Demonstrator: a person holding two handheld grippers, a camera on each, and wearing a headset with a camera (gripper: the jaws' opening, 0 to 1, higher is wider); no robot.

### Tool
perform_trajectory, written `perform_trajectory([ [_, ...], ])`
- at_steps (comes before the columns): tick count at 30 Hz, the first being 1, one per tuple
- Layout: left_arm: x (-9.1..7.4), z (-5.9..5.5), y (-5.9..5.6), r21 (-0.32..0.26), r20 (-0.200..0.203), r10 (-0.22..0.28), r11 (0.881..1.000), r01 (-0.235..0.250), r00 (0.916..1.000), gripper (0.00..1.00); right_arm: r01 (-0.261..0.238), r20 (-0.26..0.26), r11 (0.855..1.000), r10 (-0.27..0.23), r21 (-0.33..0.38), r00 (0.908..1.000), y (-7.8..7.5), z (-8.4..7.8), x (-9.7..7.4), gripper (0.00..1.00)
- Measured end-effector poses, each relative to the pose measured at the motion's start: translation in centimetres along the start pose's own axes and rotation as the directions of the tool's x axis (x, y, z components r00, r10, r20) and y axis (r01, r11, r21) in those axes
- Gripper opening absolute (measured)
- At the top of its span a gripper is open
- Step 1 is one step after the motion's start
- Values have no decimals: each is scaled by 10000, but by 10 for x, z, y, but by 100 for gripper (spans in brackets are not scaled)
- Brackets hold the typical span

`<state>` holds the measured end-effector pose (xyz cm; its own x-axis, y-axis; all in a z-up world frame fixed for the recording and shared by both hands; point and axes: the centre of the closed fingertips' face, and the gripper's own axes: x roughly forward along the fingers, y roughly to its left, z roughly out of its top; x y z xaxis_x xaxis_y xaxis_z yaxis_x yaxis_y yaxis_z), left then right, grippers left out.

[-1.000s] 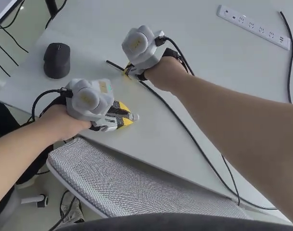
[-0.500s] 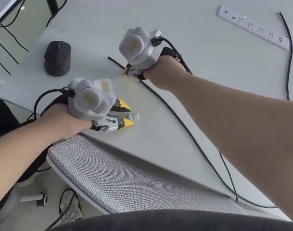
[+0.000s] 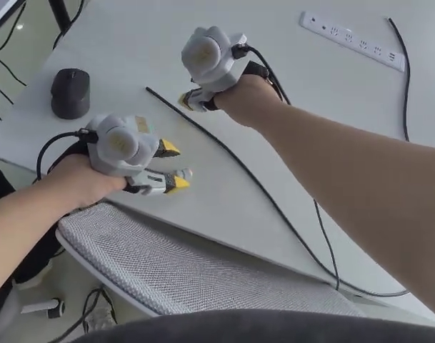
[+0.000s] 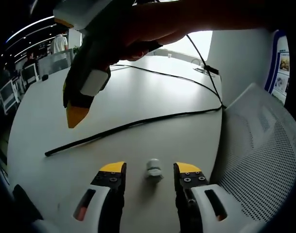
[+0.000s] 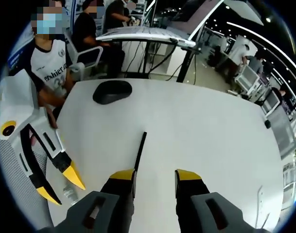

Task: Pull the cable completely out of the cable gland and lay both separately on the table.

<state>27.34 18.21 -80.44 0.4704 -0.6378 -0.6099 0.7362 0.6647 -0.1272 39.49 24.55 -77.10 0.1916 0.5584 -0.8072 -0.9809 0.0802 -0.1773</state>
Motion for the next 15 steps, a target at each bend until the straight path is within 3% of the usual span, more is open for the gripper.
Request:
perform_trajectory([
  [7,-6,2,-5,-115,-128,119,9999,-121,9998,44,369,481,9978,-396,544,9981,-5,-10,-35,35],
  [15,-19,6,-8,-350,-118,238,9991,-242,9996,49,818,1349,9872,-1004,1370,9858,-11,-21,-87,42],
])
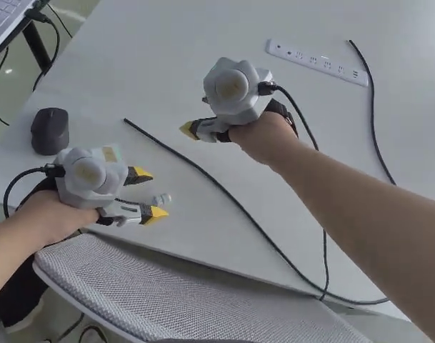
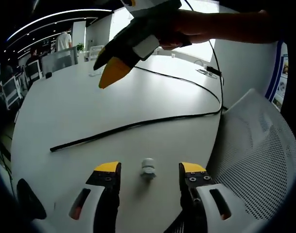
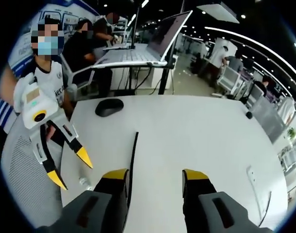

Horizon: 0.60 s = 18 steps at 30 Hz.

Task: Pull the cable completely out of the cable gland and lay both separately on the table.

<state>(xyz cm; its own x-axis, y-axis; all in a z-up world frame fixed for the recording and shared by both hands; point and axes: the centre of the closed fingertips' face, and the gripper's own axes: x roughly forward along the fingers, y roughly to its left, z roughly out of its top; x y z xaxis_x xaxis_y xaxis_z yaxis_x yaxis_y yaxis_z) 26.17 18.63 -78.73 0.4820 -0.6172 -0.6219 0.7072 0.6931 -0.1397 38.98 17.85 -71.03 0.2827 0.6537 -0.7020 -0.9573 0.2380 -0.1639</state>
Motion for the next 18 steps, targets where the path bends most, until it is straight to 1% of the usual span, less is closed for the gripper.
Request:
perform_trajectory([
  [1,-3,2,-1,-50,40,6,10000,-6,10000,49,125,190,9998,-128,175,9997,-2,-1,-10,42],
  [2,-4,3,-2,-95,77,15,10000,-14,10000,50,139,205,9997,-143,201,9997,-3,-2,-14,42],
  [3,-7,4,-3,-155,113,47,9999,-45,9999,51,278,264,9995,-282,155,9993,-5,-6,-25,42],
  [4,-9,5,-3,-156,123,55,9999,-53,9999,51,436,369,9990,-440,118,9984,-8,-9,-36,42],
  [6,-14,5,-5,-270,120,73,9996,-69,9999,52,576,583,9978,-594,331,9965,-11,-16,-53,42],
  [9,-21,5,-6,-415,177,143,9990,-135,9997,54,925,753,9938,-971,624,9924,-18,-28,-76,45],
  [12,-27,7,-7,-450,201,251,9987,-242,9995,54,1233,1070,9871,-1341,1024,9852,-22,-37,-97,48],
  [13,-30,7,-7,-467,196,318,9984,-309,9993,54,1360,1200,9827,-1512,1258,9812,-24,-41,-106,49],
  [14,-32,9,-7,-460,209,388,9982,-378,9990,55,1375,1294,9809,-1554,1376,9793,-26,-43,-110,51],
  [18,-41,15,-7,-610,377,615,9964,-591,9974,58,1647,1505,9686,-1939,1864,9694,-28,-58,-137,55],
])
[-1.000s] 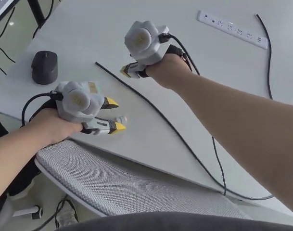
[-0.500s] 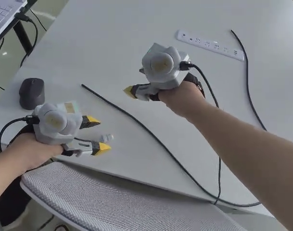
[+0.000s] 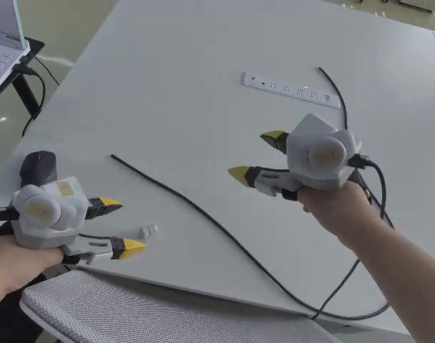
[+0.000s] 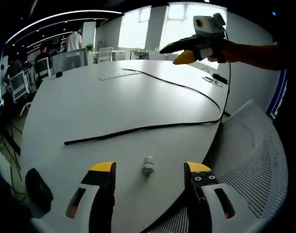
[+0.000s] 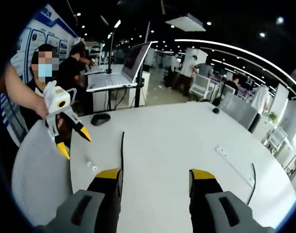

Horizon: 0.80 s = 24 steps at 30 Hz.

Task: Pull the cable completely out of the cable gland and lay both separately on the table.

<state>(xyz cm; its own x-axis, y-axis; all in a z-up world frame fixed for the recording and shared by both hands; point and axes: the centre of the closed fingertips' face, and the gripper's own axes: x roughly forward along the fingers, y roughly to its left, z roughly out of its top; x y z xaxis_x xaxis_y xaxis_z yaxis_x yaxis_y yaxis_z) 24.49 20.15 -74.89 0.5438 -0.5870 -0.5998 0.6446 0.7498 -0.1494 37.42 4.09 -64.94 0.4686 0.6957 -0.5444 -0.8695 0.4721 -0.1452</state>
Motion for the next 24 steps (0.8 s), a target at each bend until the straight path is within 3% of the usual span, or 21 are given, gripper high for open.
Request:
perform_trajectory([
  [3,-6,3,1,13,48,173,9999,-173,9998,61,228,99,9990,-232,391,9997,-6,-12,-18,57],
  [8,-18,10,2,-82,266,401,9992,-399,9988,63,438,159,9958,-453,806,9988,-3,-31,-46,61],
  [14,-31,15,-1,-283,581,666,9975,-650,9961,67,830,594,9809,-948,1760,9937,0,-47,-74,66],
  [24,-44,29,-7,-464,1089,938,9949,-892,9896,73,1124,848,9544,-1408,2764,9864,16,-74,-98,72],
])
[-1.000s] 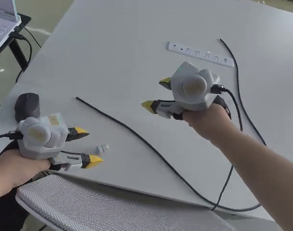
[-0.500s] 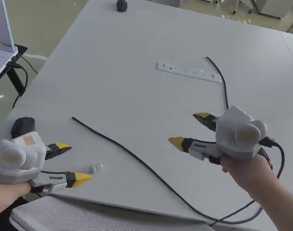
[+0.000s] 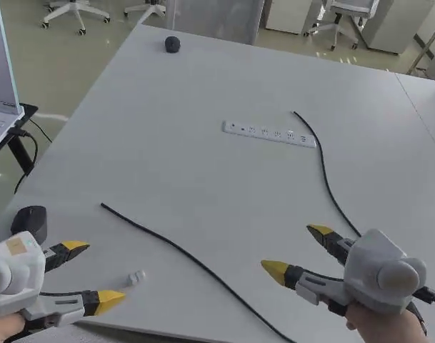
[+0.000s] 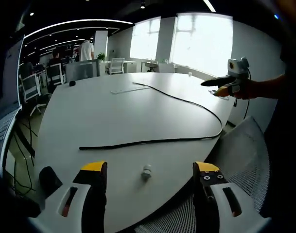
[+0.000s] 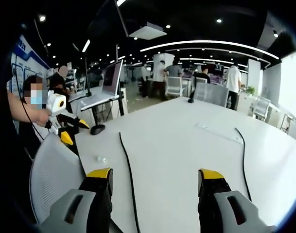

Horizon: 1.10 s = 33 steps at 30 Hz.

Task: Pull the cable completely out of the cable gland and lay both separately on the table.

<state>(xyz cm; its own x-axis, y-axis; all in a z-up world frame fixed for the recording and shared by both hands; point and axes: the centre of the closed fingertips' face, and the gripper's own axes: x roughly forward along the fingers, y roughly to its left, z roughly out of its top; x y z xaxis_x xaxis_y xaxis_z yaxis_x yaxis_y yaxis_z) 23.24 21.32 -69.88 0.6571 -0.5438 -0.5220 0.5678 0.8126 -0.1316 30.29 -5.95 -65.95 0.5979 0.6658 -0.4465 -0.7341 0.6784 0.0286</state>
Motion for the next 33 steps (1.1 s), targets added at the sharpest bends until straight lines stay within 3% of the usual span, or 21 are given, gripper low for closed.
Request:
perform_trajectory([
  [5,-1,1,1,-30,92,49,10000,-49,9999,76,134,-53,9990,-132,421,9999,1,-21,-12,75],
  [13,-3,-6,4,-155,-67,156,9998,-157,9999,79,396,-128,9892,-382,1409,9992,5,-49,-31,80],
  [16,-3,-8,2,-224,-171,106,9997,-110,9998,82,399,-266,9851,-360,1674,9990,8,-57,-36,82],
  [17,-3,-9,2,-245,-202,122,9996,-127,9997,84,435,-543,9828,-343,1797,9979,9,-62,-38,82],
  [21,-4,-10,1,-207,-245,139,9997,-144,9996,85,389,-686,9850,-277,1678,9973,10,-65,-39,83],
  [27,-6,-18,2,-60,-732,177,9998,-182,9972,85,223,-1226,9857,-17,1671,9925,16,-71,-39,86],
  [33,-8,-22,7,-263,-821,185,9994,-207,9965,88,9,-1287,9852,215,1714,9914,21,-73,-37,86],
])
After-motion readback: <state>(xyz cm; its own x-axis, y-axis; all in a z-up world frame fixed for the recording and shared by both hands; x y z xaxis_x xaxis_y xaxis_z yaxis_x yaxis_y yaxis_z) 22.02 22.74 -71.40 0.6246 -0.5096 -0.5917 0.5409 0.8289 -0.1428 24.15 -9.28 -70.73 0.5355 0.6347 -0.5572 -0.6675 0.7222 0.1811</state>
